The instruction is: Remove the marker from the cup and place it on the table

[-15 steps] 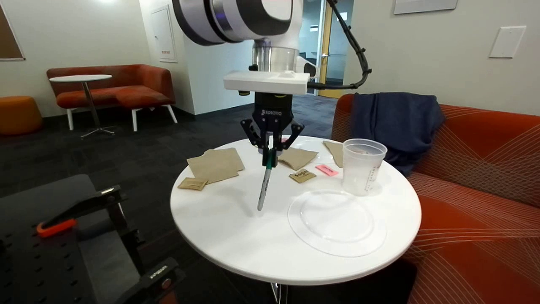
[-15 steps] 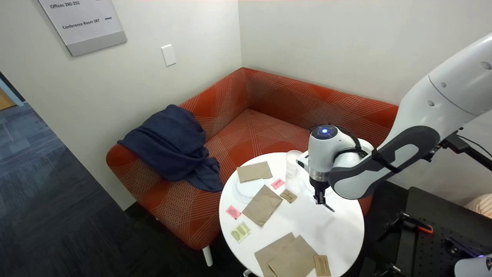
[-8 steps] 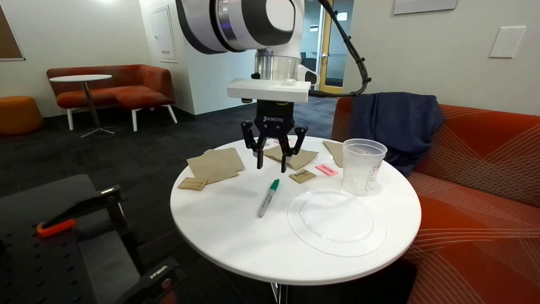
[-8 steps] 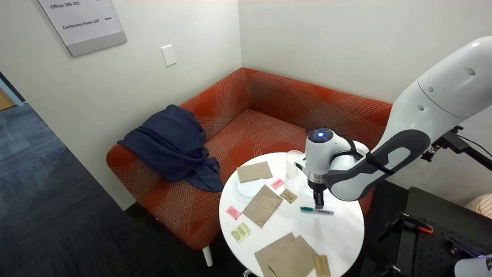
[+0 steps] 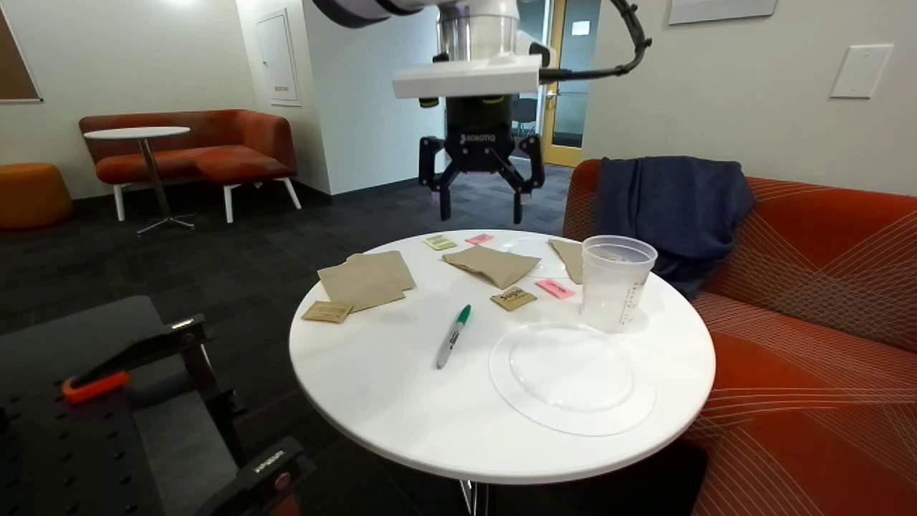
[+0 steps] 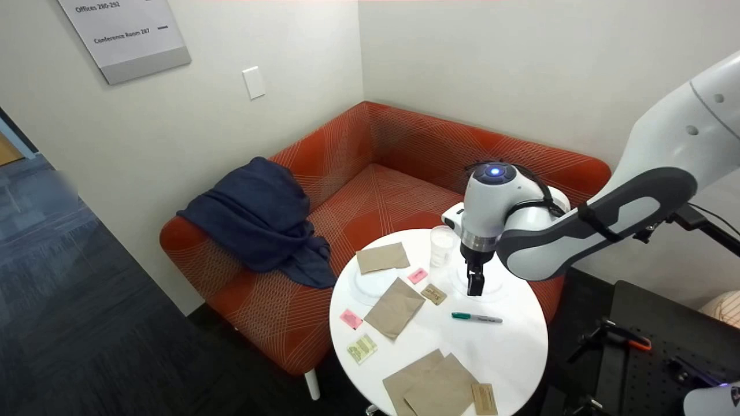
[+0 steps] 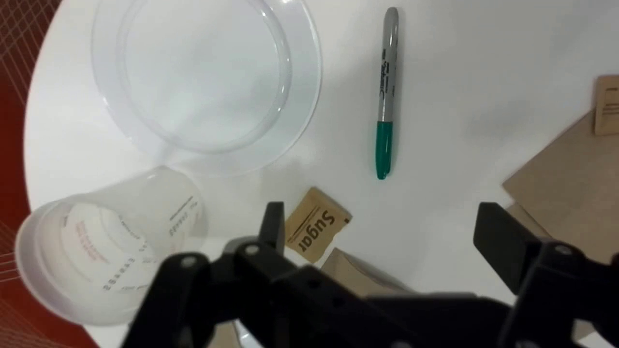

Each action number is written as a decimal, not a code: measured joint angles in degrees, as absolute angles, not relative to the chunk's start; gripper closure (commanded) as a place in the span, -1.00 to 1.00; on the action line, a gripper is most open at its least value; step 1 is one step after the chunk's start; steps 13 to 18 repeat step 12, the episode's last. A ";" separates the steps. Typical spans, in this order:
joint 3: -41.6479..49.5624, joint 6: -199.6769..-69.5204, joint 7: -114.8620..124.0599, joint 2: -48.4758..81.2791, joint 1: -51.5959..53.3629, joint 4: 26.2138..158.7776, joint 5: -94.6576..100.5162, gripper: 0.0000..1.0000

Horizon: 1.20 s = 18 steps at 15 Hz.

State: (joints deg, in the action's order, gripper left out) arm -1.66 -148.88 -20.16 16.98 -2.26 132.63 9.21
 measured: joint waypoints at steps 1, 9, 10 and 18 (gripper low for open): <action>-1.71 -148.25 -20.28 15.05 -2.29 133.10 9.17 -1.00; -1.75 -140.91 -25.65 4.43 -2.39 134.46 7.09 -1.00; -1.75 -140.75 -25.66 4.21 -2.40 134.46 7.09 -1.00; -1.75 -140.74 -25.66 4.21 -2.40 134.49 7.09 -1.00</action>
